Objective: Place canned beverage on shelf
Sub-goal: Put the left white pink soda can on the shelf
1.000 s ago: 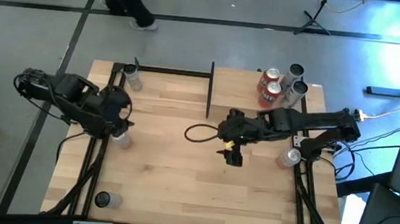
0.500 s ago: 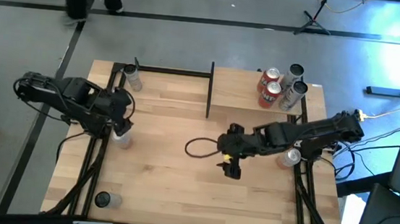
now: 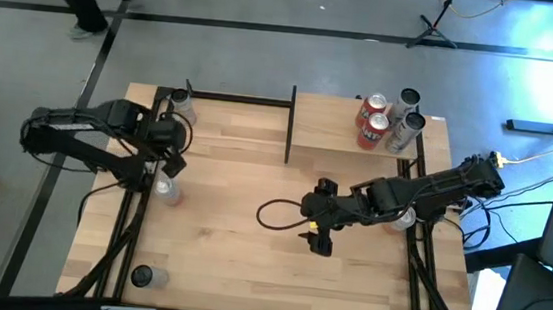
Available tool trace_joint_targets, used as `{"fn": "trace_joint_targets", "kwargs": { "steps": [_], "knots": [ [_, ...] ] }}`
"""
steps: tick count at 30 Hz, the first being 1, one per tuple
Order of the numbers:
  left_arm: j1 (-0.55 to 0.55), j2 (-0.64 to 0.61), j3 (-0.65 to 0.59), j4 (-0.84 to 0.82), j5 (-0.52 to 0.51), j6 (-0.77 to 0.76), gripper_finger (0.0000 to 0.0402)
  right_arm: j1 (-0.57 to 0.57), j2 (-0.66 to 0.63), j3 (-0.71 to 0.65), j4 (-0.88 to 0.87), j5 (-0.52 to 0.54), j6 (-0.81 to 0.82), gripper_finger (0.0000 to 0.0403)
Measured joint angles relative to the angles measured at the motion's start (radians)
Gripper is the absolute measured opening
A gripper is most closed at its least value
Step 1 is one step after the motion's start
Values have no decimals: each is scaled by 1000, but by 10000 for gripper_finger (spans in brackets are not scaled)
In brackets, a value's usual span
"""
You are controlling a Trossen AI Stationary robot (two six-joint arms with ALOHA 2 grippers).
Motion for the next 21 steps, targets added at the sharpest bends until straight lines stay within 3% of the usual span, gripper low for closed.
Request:
{"fn": "trace_joint_targets", "kwargs": {
  "steps": [5,21],
  "knots": [
    [10,-1,-52,0,114,31,357,1,0,0,-4,0,0,369],
    [-134,6,-261,137,191,-1,357,6,0,0,-4,10,-3,369]
  ]
}}
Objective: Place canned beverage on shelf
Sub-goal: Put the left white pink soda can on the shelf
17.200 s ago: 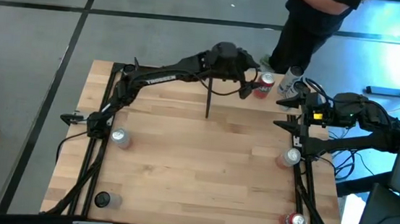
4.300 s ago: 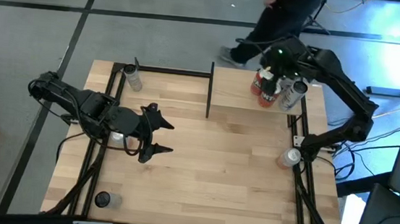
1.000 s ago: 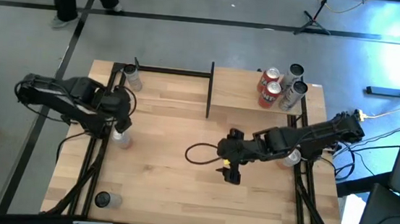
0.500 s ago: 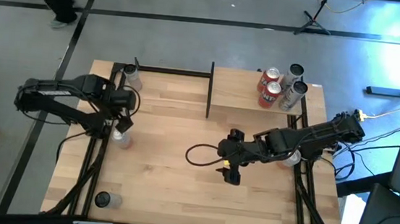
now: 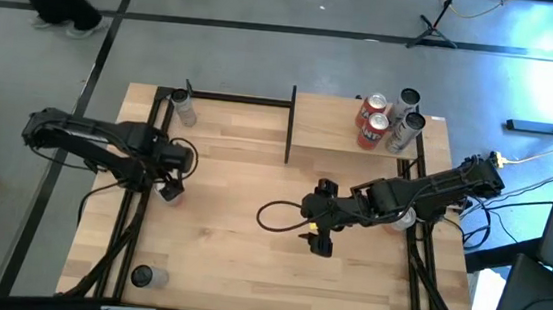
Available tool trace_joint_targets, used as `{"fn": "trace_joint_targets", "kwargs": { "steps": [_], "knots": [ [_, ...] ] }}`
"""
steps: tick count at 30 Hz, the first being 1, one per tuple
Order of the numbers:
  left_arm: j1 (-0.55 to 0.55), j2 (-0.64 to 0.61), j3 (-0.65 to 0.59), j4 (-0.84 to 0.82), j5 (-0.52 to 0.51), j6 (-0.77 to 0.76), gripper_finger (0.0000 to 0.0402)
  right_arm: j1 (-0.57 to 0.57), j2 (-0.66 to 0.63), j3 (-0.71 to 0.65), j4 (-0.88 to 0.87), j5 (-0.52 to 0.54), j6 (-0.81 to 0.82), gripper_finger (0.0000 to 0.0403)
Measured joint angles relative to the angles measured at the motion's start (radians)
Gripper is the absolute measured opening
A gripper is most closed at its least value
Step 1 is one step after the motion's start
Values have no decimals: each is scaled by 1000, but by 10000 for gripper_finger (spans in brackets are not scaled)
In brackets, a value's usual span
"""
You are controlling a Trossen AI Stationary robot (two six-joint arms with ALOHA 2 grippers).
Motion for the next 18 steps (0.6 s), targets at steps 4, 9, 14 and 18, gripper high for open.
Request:
{"fn": "trace_joint_targets", "kwargs": {
  "steps": [4,9,14,18],
  "knots": [
    [-16,1,-21,7,0,-14,357,0,0,0,0,0,0,369],
    [-32,1,-61,18,7,-18,357,0,0,0,0,0,0,369],
    [-52,2,-95,78,15,-18,357,0,0,0,0,1,0,369],
    [-71,29,-99,75,14,-17,346,0,1,0,-1,1,-2,369]
  ]
}}
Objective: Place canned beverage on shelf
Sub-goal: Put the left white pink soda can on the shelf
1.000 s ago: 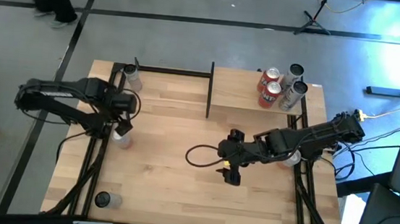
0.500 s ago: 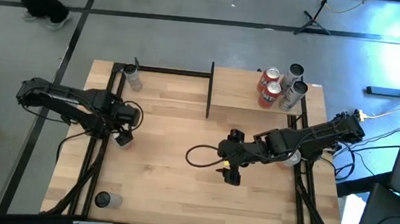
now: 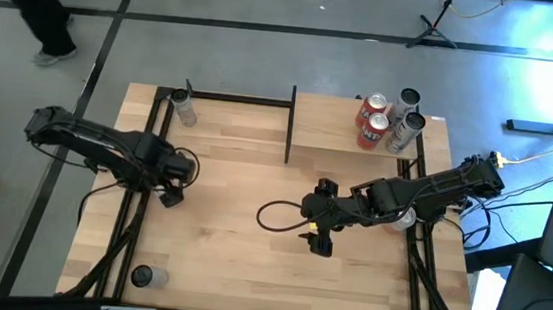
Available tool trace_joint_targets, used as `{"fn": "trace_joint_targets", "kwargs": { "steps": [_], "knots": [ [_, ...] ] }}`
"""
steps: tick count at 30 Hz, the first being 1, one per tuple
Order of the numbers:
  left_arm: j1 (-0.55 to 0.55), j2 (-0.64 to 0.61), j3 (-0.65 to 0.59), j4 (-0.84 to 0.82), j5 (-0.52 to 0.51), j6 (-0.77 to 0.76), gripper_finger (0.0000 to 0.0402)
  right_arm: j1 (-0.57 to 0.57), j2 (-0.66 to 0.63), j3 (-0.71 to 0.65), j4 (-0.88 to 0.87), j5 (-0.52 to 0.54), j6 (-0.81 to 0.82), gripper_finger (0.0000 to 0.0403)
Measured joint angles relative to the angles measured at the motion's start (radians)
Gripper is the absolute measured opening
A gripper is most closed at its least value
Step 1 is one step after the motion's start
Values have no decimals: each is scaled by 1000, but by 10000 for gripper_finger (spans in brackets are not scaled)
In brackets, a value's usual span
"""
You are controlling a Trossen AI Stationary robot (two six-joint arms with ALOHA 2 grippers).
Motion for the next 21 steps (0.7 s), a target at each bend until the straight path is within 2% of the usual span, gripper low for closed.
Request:
{"fn": "trace_joint_targets", "kwargs": {
  "steps": [9,15,21],
  "knots": [
    [-44,52,6,13,-4,26,265,0,0,0,-3,-4,0,369],
    [-60,61,37,43,-3,28,262,0,0,0,6,-47,28,369],
    [-60,64,164,36,-13,41,262,0,0,0,2,-98,29,369]
  ]
}}
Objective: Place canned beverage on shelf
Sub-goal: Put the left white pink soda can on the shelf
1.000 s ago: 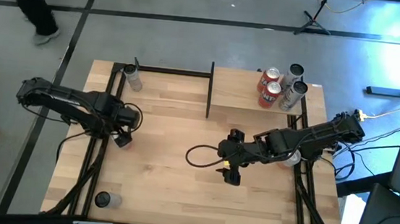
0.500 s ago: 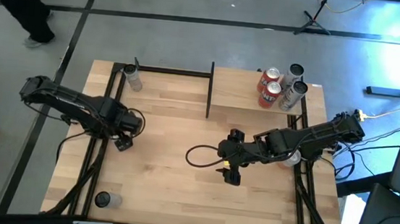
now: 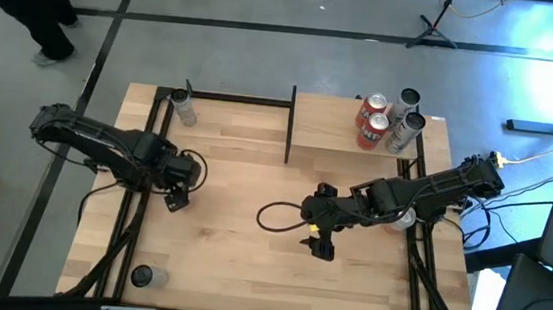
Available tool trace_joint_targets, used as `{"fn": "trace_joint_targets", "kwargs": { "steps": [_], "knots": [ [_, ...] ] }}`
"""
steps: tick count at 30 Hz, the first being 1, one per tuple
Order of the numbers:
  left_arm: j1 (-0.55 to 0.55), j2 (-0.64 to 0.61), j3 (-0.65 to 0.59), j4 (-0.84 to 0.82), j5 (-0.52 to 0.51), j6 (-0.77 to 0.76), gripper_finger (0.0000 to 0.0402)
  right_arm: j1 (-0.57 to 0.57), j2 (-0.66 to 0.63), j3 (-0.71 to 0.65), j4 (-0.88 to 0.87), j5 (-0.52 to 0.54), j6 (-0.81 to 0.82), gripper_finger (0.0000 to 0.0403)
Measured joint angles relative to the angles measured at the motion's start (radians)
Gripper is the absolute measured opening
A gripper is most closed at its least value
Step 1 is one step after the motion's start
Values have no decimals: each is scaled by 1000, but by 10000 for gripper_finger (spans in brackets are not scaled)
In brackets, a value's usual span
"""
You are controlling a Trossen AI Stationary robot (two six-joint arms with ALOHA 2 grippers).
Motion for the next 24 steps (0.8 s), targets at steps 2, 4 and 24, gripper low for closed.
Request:
{"fn": "trace_joint_targets", "kwargs": {
  "steps": [2,4,24],
  "knots": [
    [0,13,63,3,0,15,262,1,0,0,-11,-10,2,369],
    [-2,39,128,1,-6,36,262,8,0,0,-9,-20,1,369],
    [-28,496,837,-28,-87,340,266,6,-208,-50,0,140,-41,369]
  ]
}}
